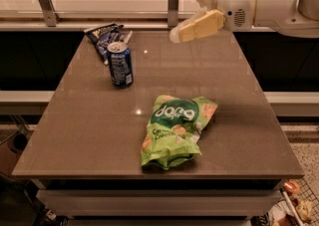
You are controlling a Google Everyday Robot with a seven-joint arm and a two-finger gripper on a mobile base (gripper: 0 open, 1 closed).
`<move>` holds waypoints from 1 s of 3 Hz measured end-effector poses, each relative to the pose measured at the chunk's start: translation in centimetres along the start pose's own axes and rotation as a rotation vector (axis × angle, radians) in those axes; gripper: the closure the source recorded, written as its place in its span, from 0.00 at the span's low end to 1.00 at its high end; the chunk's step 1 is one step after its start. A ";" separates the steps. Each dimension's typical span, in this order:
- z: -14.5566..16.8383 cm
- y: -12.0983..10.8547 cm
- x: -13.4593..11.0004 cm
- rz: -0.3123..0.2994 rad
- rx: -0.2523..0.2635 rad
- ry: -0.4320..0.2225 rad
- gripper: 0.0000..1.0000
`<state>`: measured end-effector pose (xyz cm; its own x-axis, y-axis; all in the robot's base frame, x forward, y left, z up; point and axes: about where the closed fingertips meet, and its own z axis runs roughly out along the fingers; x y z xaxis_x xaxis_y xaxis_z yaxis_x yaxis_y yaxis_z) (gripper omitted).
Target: Knock pepsi can over
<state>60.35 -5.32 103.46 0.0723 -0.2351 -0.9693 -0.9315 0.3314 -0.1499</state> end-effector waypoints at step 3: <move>6.4 -1.4 5.0 0.085 -0.033 -0.027 0.00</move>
Offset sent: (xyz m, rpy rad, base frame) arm 0.0443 0.0388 -0.0673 0.0666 0.0973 0.0046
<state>64.30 -1.15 97.58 0.0014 -0.1829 -0.9831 -0.9458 0.3191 -0.0607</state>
